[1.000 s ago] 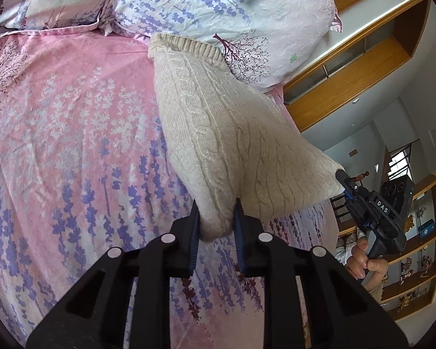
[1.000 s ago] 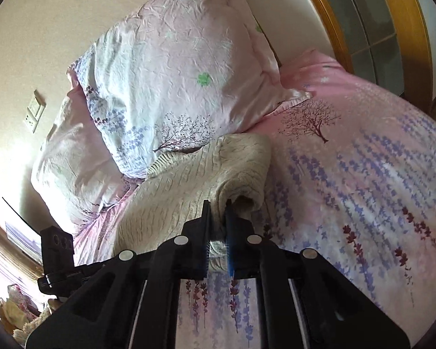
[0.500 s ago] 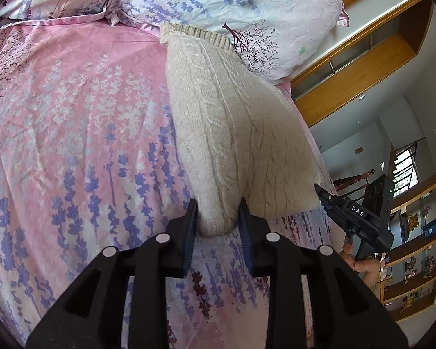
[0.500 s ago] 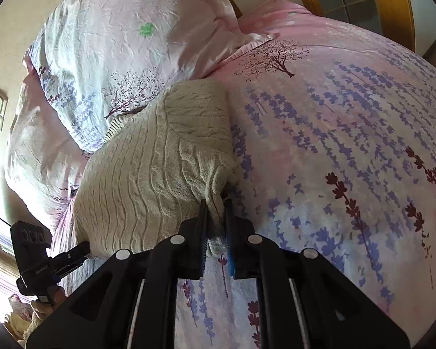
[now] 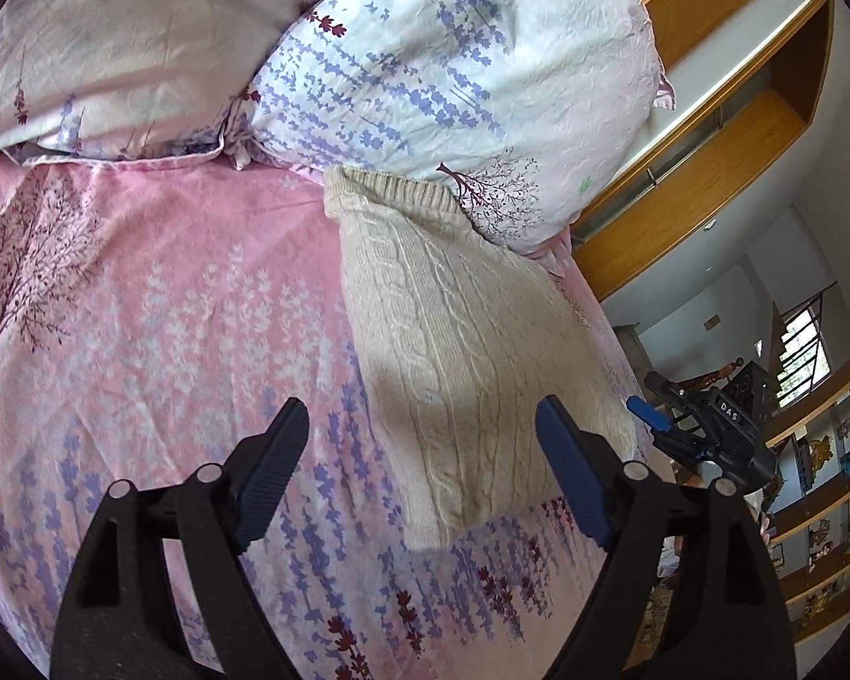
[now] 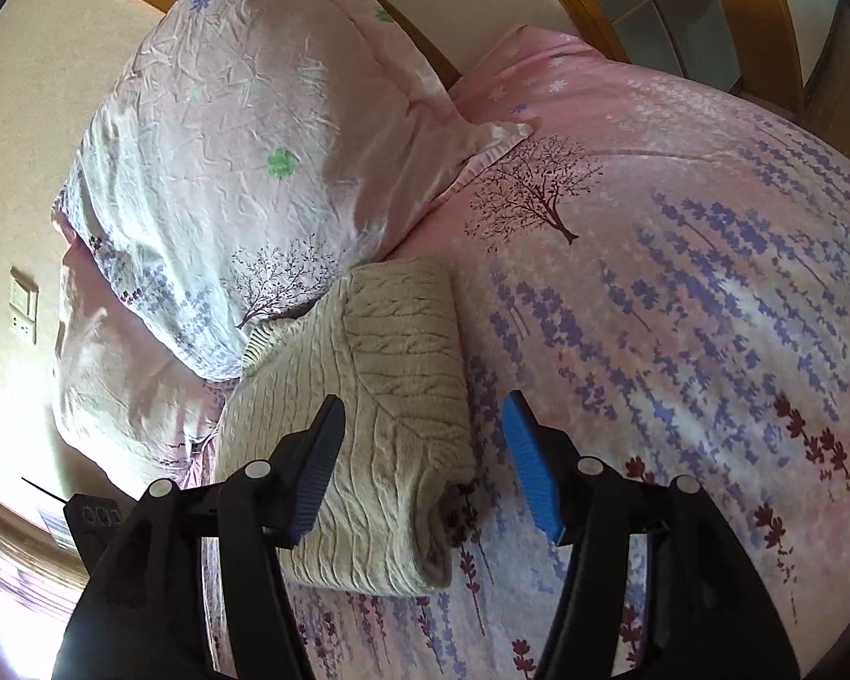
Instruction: Fold small clothes
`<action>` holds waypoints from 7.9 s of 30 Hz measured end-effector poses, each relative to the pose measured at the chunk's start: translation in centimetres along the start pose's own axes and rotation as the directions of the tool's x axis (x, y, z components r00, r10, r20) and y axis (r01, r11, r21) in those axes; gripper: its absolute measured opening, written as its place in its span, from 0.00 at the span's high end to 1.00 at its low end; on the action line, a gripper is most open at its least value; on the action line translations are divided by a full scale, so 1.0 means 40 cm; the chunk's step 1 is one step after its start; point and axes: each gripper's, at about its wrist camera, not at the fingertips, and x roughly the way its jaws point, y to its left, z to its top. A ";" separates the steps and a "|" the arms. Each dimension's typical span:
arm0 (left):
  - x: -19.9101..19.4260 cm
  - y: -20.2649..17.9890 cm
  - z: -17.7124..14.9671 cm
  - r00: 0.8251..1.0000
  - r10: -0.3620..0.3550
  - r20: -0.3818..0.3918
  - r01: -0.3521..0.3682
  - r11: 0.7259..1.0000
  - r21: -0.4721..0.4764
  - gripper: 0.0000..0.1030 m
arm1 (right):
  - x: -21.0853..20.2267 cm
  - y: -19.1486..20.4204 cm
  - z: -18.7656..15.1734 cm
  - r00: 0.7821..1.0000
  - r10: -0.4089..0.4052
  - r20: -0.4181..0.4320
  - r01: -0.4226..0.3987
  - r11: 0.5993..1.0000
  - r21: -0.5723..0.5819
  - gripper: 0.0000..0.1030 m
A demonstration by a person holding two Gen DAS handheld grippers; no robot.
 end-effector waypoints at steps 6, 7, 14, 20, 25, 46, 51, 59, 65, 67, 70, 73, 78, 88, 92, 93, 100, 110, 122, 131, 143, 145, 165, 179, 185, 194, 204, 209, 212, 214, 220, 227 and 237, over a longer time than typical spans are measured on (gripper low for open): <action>0.054 -0.030 0.035 0.994 0.113 -0.015 -0.112 0.993 0.047 0.07 | 0.067 0.025 0.045 0.999 -0.025 -0.030 0.025 1.000 -0.001 0.22; 0.066 -0.031 0.041 0.992 0.123 -0.019 -0.122 0.991 0.048 0.06 | 0.082 0.025 0.051 0.999 -0.031 -0.043 0.031 1.000 0.005 0.22; 0.134 -0.041 0.070 0.973 0.226 -0.056 -0.221 0.972 0.083 0.02 | 0.142 0.005 0.067 0.995 -0.039 -0.097 0.043 0.998 0.036 0.22; 0.170 -0.058 0.077 0.970 0.231 -0.078 -0.221 0.969 0.112 0.02 | 0.167 -0.004 0.074 0.991 -0.001 -0.133 0.007 0.999 0.046 0.22; 0.193 -0.070 0.074 0.968 0.231 -0.096 -0.218 0.968 0.123 0.02 | 0.182 0.003 0.072 0.987 0.034 -0.158 -0.029 0.999 0.039 0.22; 0.287 -0.075 0.077 0.985 0.111 -0.135 -0.105 0.993 0.053 0.15 | 0.255 0.044 0.016 0.939 0.210 -0.271 -0.208 0.977 0.034 0.61; 0.260 -0.054 0.075 0.993 0.058 -0.102 -0.059 0.998 0.002 0.44 | 0.237 0.072 -0.003 0.946 0.225 -0.234 -0.230 0.973 0.007 0.67; 0.174 -0.030 0.073 0.998 -0.013 -0.062 0.013 1.000 -0.009 0.63 | 0.173 0.233 -0.034 0.951 0.248 -0.186 -0.276 0.950 -0.145 0.71; -0.003 0.066 0.066 1.000 0.028 0.009 -0.028 1.000 -0.006 0.63 | 0.217 0.382 -0.100 0.938 0.276 -0.210 -0.327 0.906 -0.269 0.74; -0.054 0.113 0.070 0.998 0.059 0.031 -0.059 0.998 -0.012 0.63 | 0.250 0.429 -0.132 0.925 0.302 -0.230 -0.361 0.889 -0.283 0.75; -0.089 0.181 0.064 0.999 0.048 0.019 -0.046 0.996 -0.073 0.63 | 0.296 0.475 -0.167 0.925 0.283 -0.254 -0.356 0.879 -0.317 0.75; -0.086 0.240 0.056 0.998 0.066 -0.003 -0.066 0.993 -0.100 0.63 | 0.352 0.474 -0.200 0.928 0.221 -0.301 -0.313 0.901 -0.302 0.75; -0.073 0.309 0.025 0.999 0.032 -0.004 -0.032 0.984 -0.175 0.51 | 0.365 0.416 -0.233 0.923 0.207 -0.324 -0.285 0.935 -0.213 0.74; -0.207 0.153 0.010 0.964 0.169 0.203 -0.194 0.975 0.108 0.36 | 0.350 0.397 -0.139 0.928 0.236 -0.289 -0.279 0.953 -0.119 0.49; -0.168 0.065 -0.029 0.969 0.174 0.175 -0.216 0.941 0.261 0.34 | 0.384 0.397 -0.124 0.942 0.237 -0.237 -0.273 0.954 -0.128 0.85; -0.156 0.062 -0.037 0.971 0.178 0.159 -0.216 0.938 0.271 0.34 | 0.375 0.407 -0.123 0.956 0.217 -0.197 -0.252 0.953 -0.171 0.86; -0.108 0.096 -0.057 0.973 0.197 0.122 -0.223 0.941 0.255 0.38 | 0.440 0.362 -0.114 0.970 0.106 -0.220 -0.143 0.977 -0.158 0.86; -0.181 0.079 -0.076 0.963 0.185 0.195 -0.238 0.925 0.298 0.31 | 0.208 0.319 -0.206 0.958 0.197 -0.208 -0.236 0.954 -0.183 0.54; -0.123 0.123 -0.189 0.946 0.308 0.106 -0.325 0.898 0.297 0.31 | 0.204 0.302 -0.393 0.982 0.038 -0.185 -0.093 0.950 -0.299 0.75; -0.199 0.106 -0.218 0.932 0.326 0.158 -0.357 0.901 0.248 0.17 | 0.109 0.374 -0.412 0.989 -0.136 0.055 0.146 0.861 -0.487 0.38; -0.265 0.140 -0.314 0.822 0.545 0.167 -0.563 0.821 0.095 0.02 | 0.026 0.404 -0.497 0.946 -0.251 0.206 0.324 0.755 -0.569 0.01; -0.254 0.141 -0.319 0.819 0.555 0.145 -0.570 0.817 0.086 0.02 | 0.039 0.410 -0.516 0.952 -0.249 0.176 0.304 0.756 -0.579 0.01; -0.176 0.131 -0.327 0.776 0.628 0.059 -0.631 0.769 0.105 0.02 | 0.129 0.417 -0.596 0.939 -0.333 0.086 0.311 0.714 -0.627 0.01; -0.173 0.133 -0.326 0.781 0.621 0.068 -0.624 0.773 0.114 0.02 | 0.144 0.416 -0.598 0.932 -0.356 0.067 0.316 0.708 -0.632 0.01; -0.173 0.133 -0.326 0.781 0.621 0.069 -0.624 0.773 0.114 0.02 | 0.147 0.415 -0.598 0.933 -0.356 0.060 0.313 0.716 -0.624 0.01; -0.173 0.133 -0.326 0.781 0.621 0.069 -0.624 0.773 0.114 0.02 | 0.148 0.413 -0.597 0.933 -0.355 0.056 0.311 0.721 -0.619 0.01; -0.174 0.133 -0.327 0.781 0.621 0.069 -0.624 0.773 0.113 0.02 | 0.148 0.413 -0.597 0.933 -0.355 0.056 0.312 0.721 -0.618 0.01; -0.174 0.133 -0.327 0.781 0.621 0.069 -0.624 0.773 0.113 0.02 | 0.149 0.413 -0.596 0.933 -0.355 0.056 0.312 0.721 -0.618 0.01; -0.173 0.133 -0.327 0.781 0.621 0.069 -0.624 0.773 0.113 0.02 | 0.148 0.413 -0.597 0.933 -0.355 0.056 0.312 0.721 -0.618 0.01; -0.174 0.133 -0.327 0.781 0.621 0.070 -0.624 0.773 0.113 0.02 | 0.148 0.413 -0.596 0.933 -0.355 0.056 0.312 0.721 -0.618 0.01; -0.173 0.133 -0.327 0.781 0.621 0.070 -0.624 0.773 0.113 0.02 | 0.149 0.413 -0.596 0.933 -0.355 0.056 0.312 0.721 -0.618 0.01; -0.173 0.133 -0.327 0.781 0.621 0.070 -0.624 0.773 0.113 0.02 | 0.149 0.413 -0.597 0.933 -0.355 0.056 0.312 0.721 -0.618 0.01; -0.173 0.133 -0.327 0.781 0.621 0.070 -0.625 0.773 0.113 0.02 | 0.149 0.413 -0.597 0.933 -0.355 0.056 0.312 0.722 -0.618 0.01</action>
